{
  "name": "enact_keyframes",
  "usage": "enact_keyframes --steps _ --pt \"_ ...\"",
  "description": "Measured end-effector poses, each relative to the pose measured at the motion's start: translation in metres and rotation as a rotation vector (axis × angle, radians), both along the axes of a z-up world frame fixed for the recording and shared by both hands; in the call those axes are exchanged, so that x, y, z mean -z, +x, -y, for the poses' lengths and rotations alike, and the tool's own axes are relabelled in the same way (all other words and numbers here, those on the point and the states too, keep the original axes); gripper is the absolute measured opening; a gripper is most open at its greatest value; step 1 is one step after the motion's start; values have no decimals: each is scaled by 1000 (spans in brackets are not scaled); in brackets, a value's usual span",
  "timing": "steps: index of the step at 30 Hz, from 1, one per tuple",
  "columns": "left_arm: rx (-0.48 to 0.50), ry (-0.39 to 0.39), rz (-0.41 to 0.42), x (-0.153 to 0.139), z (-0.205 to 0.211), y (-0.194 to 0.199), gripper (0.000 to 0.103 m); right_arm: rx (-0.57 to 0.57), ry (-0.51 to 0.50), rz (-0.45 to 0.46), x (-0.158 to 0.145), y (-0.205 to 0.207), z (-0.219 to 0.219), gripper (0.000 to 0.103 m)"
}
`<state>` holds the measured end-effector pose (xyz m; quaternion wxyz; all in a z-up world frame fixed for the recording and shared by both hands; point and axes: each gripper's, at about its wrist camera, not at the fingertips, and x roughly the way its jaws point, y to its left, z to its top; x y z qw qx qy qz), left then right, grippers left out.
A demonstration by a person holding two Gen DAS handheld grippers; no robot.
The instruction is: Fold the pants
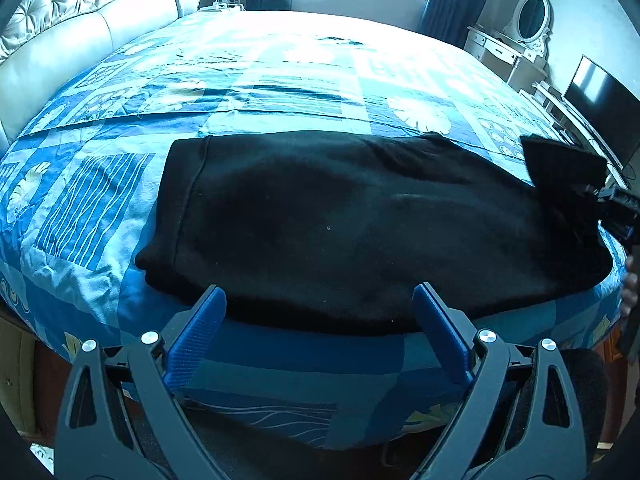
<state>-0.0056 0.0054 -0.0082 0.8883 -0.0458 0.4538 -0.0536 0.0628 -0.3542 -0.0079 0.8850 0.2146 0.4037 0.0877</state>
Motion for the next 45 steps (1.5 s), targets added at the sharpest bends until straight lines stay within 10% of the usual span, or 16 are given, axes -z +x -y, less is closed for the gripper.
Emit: enact_keyframes --steps 8,17,29,33,38,45 --pt "0 -7 -1 -1 -1 1 94 -93 -238 -75 33 -6 -37 16" --pt "14 -1 -8 2 3 0 94 -176 -210 -85 31 -25 -55 53" --pt "27 3 -16 6 7 -1 94 -330 -160 -121 33 -34 -89 68" --pt "37 -7 -17 5 9 -3 94 -344 16 -34 -4 -37 -53 68" --pt "56 -20 -15 3 13 -4 94 -54 155 61 -32 -37 83 68" --pt "75 -29 -43 10 21 -3 94 263 452 -93 56 -17 217 60"
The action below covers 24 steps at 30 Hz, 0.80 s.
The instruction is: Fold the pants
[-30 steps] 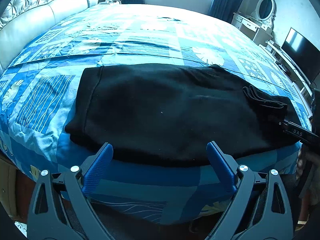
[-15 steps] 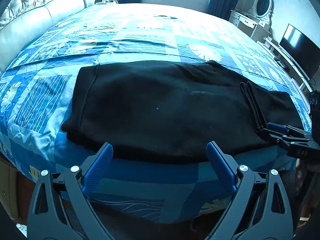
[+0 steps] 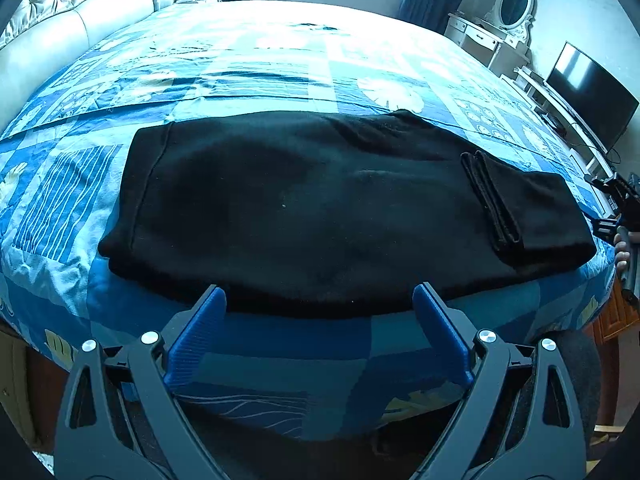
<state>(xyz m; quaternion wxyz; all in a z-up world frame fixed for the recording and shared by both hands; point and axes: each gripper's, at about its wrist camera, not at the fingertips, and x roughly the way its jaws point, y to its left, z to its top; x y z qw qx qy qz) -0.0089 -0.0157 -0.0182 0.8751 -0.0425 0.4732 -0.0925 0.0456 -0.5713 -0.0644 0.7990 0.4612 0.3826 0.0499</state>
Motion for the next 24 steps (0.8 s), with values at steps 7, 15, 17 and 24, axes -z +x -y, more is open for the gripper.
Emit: enact_keyframes --steps 7,15,17,24 --pt "-1 -3 -36 10 3 1 94 -44 47 -63 45 23 -19 23" --pt "7 5 -43 13 5 0 94 -9 149 -17 44 5 -19 31" --pt "5 4 -35 11 4 -1 94 6 224 5 46 -10 -16 37" --pt "18 9 -26 9 5 -1 94 29 363 51 60 -66 -26 39"
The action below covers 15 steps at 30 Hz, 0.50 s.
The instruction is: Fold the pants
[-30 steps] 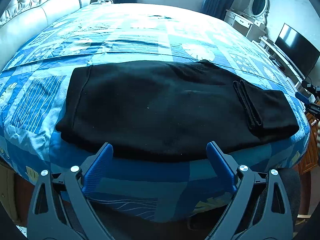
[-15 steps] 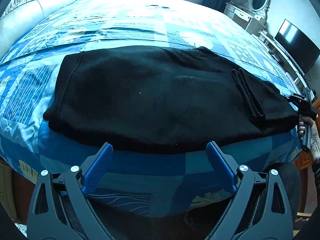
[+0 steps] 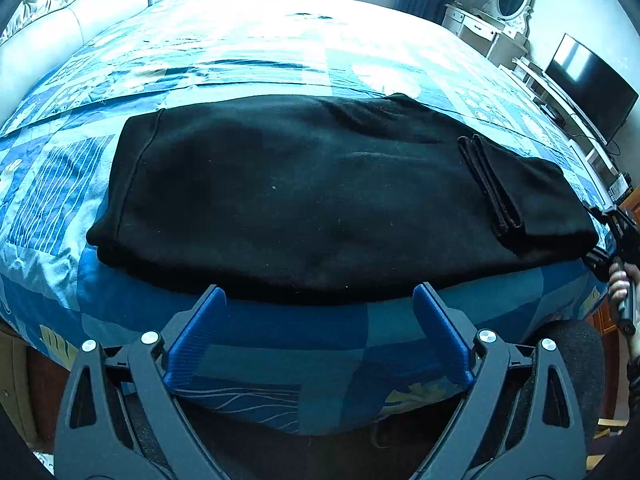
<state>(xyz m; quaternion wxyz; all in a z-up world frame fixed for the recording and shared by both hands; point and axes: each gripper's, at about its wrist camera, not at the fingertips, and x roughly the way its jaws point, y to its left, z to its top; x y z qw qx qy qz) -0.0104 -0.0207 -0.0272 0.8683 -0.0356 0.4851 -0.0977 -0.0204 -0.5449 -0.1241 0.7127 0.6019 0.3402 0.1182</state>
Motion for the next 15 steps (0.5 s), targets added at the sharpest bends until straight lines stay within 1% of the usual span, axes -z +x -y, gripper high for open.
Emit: enact_keyframes --steps 3,5,7,9,10,12,13,14,15 --pt "6 5 -2 0 3 -1 94 -4 -42 -13 2 -5 -6 33" --pt "10 10 3 0 5 -2 94 -7 -108 -44 4 -4 -9 22" --pt "13 14 8 0 6 -3 94 -15 -189 -61 4 1 -19 19" --pt "15 17 11 0 7 -3 94 -15 -231 -71 1 2 -23 18" --pt "16 20 10 1 8 -3 94 -17 -236 -75 1 3 -23 18" --pt "15 22 5 2 8 -2 94 -11 -207 -75 -1 3 -23 20" --pt "15 21 3 2 8 -2 94 -7 -179 -71 -2 2 -21 24" --pt "15 22 4 2 8 -2 94 2 -136 -61 -2 -1 -16 29" --pt "14 24 7 2 8 -2 94 17 -94 -52 -1 -4 -9 32"
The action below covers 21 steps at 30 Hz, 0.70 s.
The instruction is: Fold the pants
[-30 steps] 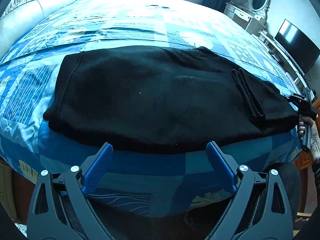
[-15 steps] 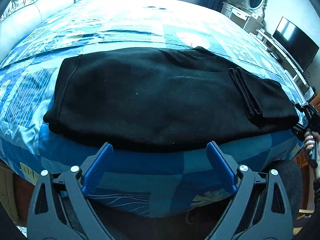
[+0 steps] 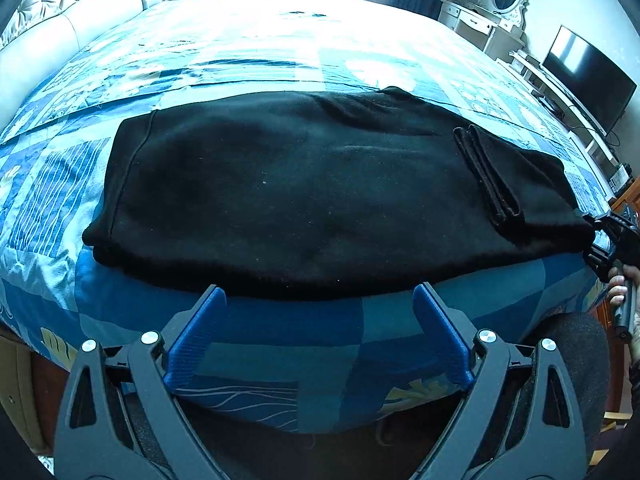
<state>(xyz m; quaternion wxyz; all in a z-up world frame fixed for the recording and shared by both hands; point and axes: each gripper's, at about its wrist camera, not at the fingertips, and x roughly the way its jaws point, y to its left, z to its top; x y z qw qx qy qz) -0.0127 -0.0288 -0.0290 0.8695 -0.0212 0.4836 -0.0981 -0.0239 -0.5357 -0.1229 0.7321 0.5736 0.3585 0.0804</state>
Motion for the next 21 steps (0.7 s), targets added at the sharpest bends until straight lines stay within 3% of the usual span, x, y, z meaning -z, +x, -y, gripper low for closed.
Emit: enact_keyframes --steps 2,4,7,9,11,15,18,21 --pt "-3 2 7 -1 -1 0 94 20 60 18 1 -8 4 43" --pt "-6 -3 9 -2 -3 -1 94 17 69 9 2 -19 7 47" --pt "-4 -5 13 -4 -3 0 94 -8 48 0 5 -29 4 45" --pt "-2 -1 14 -3 -3 -1 94 -9 -14 -29 5 -31 0 32" --pt "-1 2 12 -3 -3 -1 94 -29 -99 -45 4 -28 -5 26" --pt "1 10 10 -2 -1 -1 94 -18 -138 -55 0 -26 -9 26" --pt "1 15 14 -2 -2 -1 94 8 -144 -63 -13 -32 -4 35" --pt "-6 13 20 -4 -3 -1 94 137 -304 -100 -46 -40 3 35"
